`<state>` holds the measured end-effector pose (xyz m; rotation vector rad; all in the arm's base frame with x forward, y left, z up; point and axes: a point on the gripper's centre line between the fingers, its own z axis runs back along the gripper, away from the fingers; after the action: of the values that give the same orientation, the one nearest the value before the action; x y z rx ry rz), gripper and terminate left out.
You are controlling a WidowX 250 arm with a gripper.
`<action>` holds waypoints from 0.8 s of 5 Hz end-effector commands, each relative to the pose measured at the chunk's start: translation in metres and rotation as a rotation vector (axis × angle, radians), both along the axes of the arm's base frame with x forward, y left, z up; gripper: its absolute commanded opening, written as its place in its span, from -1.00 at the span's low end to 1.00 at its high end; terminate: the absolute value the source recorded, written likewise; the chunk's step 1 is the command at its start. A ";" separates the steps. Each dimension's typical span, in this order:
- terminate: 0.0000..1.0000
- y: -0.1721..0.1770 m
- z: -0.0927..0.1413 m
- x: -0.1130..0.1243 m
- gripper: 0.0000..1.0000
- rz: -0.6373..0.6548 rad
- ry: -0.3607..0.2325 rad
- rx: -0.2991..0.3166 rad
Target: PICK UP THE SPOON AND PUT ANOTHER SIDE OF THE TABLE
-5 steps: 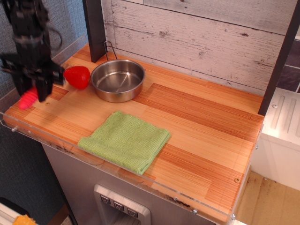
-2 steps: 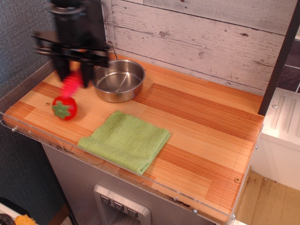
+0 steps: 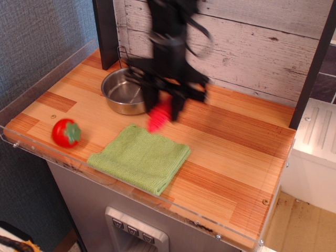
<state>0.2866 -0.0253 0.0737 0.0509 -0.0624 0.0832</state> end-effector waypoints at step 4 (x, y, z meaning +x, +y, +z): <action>-1.00 -0.069 -0.050 0.025 -1.00 -0.019 0.089 -0.061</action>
<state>0.3108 -0.0947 0.0072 0.0068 0.0688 0.0586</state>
